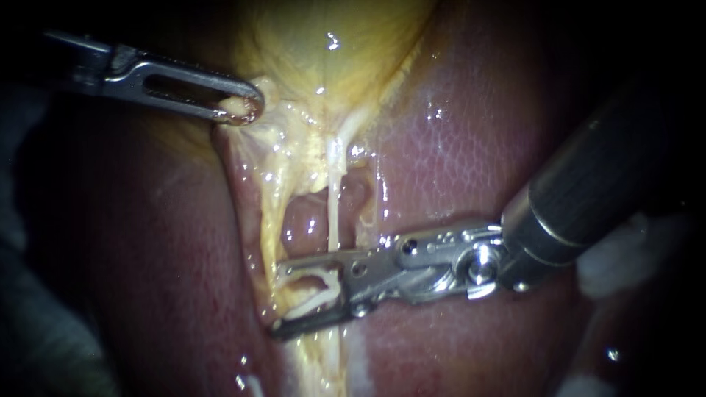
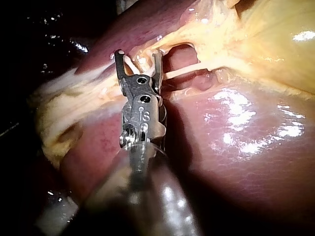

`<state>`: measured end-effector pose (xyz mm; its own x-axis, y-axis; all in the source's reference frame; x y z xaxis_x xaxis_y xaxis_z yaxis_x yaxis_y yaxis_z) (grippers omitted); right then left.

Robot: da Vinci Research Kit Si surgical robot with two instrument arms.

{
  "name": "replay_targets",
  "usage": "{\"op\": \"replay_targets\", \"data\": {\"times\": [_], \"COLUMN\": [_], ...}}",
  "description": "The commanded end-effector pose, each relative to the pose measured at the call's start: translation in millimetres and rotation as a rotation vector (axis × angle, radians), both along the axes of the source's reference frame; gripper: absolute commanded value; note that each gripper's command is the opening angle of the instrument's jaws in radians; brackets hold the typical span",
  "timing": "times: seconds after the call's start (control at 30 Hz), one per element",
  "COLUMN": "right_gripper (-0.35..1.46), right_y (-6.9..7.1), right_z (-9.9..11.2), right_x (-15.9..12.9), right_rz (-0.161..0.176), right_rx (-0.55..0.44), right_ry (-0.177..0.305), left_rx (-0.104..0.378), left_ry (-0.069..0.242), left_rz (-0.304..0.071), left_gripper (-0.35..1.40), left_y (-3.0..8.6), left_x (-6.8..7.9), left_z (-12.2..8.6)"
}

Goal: Clipping first clip left tube

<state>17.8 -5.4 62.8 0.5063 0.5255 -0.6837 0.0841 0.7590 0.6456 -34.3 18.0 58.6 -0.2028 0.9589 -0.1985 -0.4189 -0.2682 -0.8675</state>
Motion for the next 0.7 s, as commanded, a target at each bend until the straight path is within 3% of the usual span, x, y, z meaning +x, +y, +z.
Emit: {"op": "replay_targets", "data": {"times": [0.03,0.4,0.7], "right_gripper": [0.48,0.49,0.49], "right_y": [0.2,2.8,3.5], "right_z": [-0.4,-4.7,-3.7], "right_x": [-0.1,-3.1,-4.9], "right_rz": [0.003,0.032,0.054], "right_rx": [0.000,0.041,0.087], "right_ry": [0.000,0.040,0.052], "left_rx": [0.000,0.000,0.000], "left_ry": [0.000,0.000,0.000], "left_rz": [0.000,0.000,0.000], "left_gripper": [-0.35,-0.35,-0.35], "left_y": [0.0,0.0,0.0], "left_x": [0.0,0.0,0.0], "left_z": [0.0,0.0,0.1]}}
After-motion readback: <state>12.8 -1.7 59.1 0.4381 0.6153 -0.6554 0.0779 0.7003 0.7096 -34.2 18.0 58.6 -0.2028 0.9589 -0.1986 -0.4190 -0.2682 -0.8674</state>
